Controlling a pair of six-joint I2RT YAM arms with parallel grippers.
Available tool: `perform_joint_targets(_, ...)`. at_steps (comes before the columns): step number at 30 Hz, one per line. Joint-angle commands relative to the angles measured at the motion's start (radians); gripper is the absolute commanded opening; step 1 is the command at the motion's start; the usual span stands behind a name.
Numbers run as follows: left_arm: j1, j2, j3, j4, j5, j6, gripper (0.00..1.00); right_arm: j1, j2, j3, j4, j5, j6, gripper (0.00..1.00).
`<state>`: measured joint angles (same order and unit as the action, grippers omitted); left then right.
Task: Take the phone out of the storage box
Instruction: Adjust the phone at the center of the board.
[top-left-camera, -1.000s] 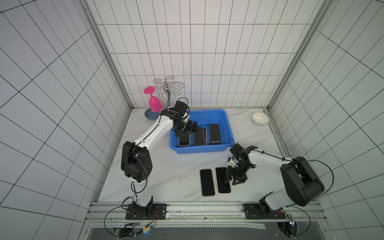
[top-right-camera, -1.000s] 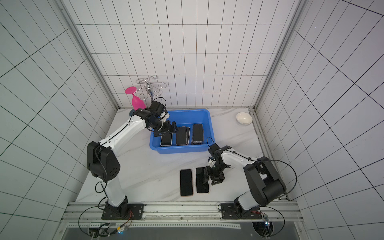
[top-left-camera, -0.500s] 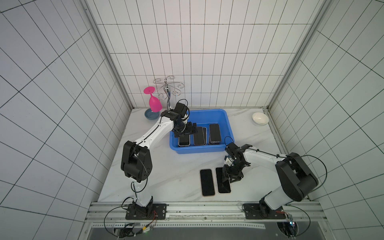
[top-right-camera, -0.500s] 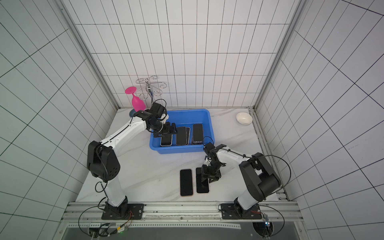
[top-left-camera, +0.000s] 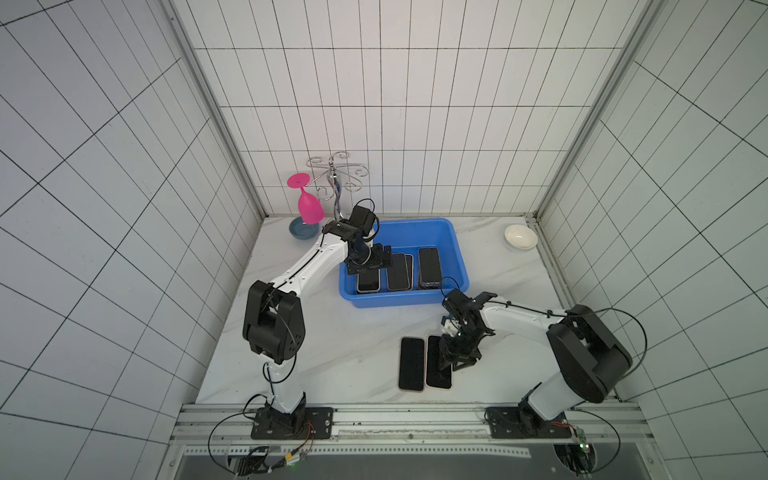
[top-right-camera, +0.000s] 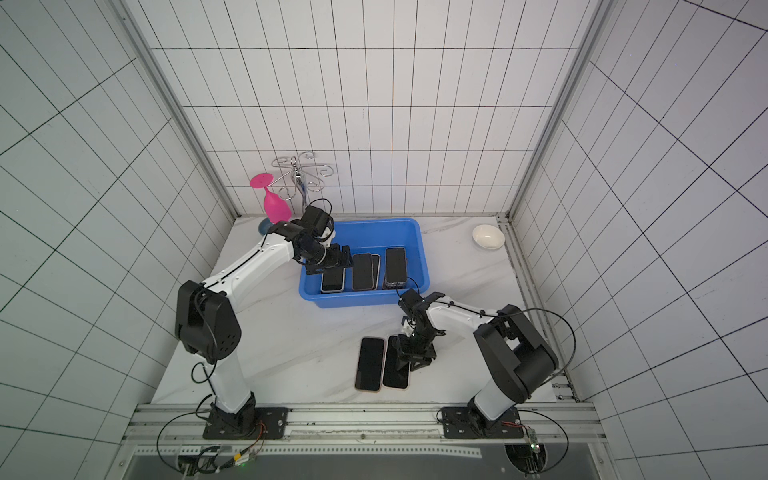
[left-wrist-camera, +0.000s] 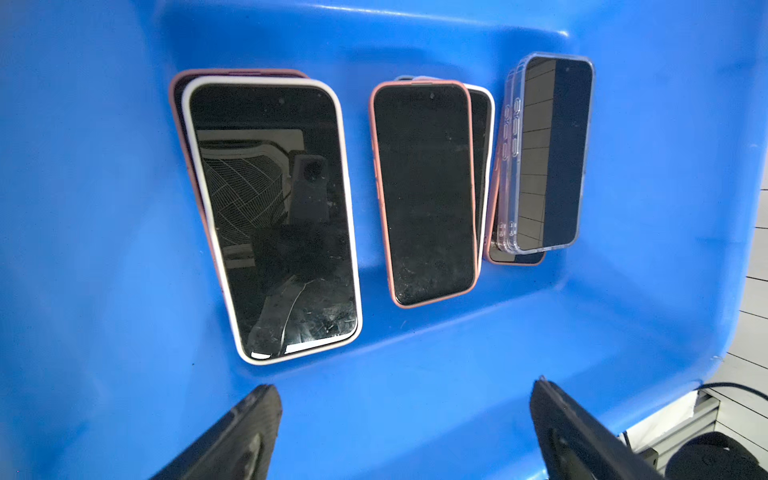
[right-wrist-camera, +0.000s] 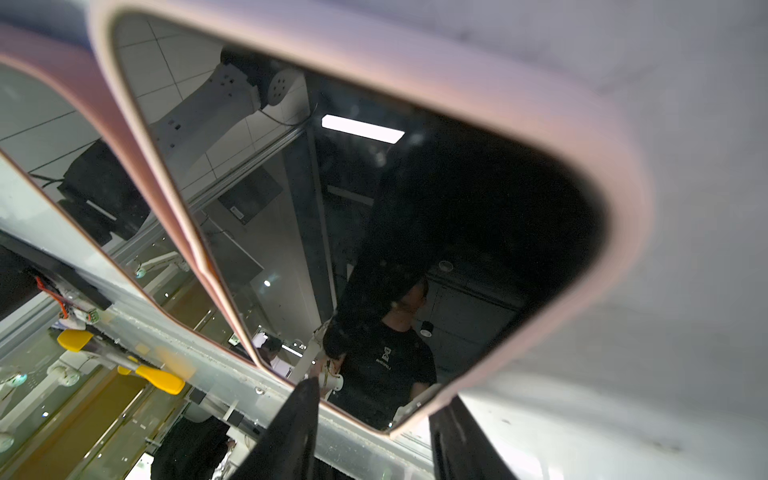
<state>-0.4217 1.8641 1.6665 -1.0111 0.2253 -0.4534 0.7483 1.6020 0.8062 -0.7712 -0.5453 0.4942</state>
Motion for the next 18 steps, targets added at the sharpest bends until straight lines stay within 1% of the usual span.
perform_joint_targets(1,0.0,0.038,0.031,0.004,-0.058,-0.004,0.98,0.025,0.049,-0.029,0.029,0.044,-0.017,0.46)
perform_joint_targets(6,0.0,0.076,0.053,-0.012,-0.109,-0.029,0.98,0.025,-0.009,-0.014,0.005,0.07,-0.023,0.51)
perform_joint_targets(12,0.001,0.139,0.117,-0.052,-0.216,-0.063,0.98,0.019,-0.098,0.033,-0.093,0.116,-0.05,0.54)
perform_joint_targets(18,0.002,0.233,0.195,-0.074,-0.232,-0.036,0.98,0.016,-0.231,0.083,-0.205,0.138,-0.046,0.56)
